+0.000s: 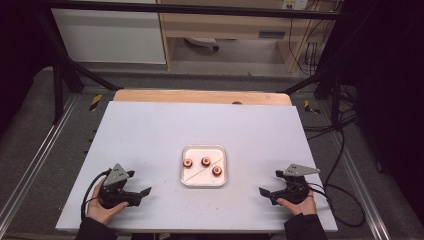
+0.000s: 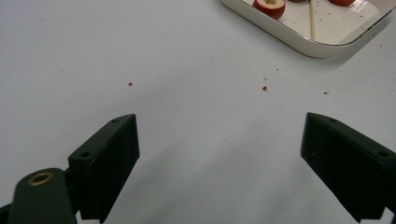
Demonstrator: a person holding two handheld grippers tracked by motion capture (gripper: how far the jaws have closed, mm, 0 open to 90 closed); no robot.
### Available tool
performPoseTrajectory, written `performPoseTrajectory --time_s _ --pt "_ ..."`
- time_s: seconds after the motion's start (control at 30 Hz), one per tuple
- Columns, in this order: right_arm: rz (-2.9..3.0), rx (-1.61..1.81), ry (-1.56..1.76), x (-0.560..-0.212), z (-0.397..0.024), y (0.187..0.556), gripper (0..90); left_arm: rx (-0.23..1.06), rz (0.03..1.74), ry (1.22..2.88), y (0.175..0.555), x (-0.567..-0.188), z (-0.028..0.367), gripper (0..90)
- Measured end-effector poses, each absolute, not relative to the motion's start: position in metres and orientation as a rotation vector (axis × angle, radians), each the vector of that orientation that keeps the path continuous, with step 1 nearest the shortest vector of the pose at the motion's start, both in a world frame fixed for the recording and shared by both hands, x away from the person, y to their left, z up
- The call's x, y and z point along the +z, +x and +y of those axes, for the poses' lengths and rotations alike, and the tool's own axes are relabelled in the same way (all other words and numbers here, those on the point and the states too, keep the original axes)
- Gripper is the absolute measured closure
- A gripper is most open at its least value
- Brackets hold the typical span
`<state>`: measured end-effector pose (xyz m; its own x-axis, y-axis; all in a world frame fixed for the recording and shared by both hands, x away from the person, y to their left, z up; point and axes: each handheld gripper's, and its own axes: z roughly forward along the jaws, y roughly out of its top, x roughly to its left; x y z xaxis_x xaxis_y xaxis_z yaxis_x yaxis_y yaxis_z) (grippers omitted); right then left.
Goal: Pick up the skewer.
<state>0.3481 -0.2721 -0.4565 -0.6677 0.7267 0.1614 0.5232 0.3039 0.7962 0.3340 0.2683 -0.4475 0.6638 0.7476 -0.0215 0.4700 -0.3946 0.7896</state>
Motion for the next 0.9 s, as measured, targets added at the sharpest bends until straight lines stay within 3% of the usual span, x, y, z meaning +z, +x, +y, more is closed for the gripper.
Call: performPoseTrajectory --time_s 0.9 --pt "2.355 1.266 1.157 -0.457 -0.271 0.348 1.1 0.425 0.910 2.107 0.336 -0.445 0.248 11.6"
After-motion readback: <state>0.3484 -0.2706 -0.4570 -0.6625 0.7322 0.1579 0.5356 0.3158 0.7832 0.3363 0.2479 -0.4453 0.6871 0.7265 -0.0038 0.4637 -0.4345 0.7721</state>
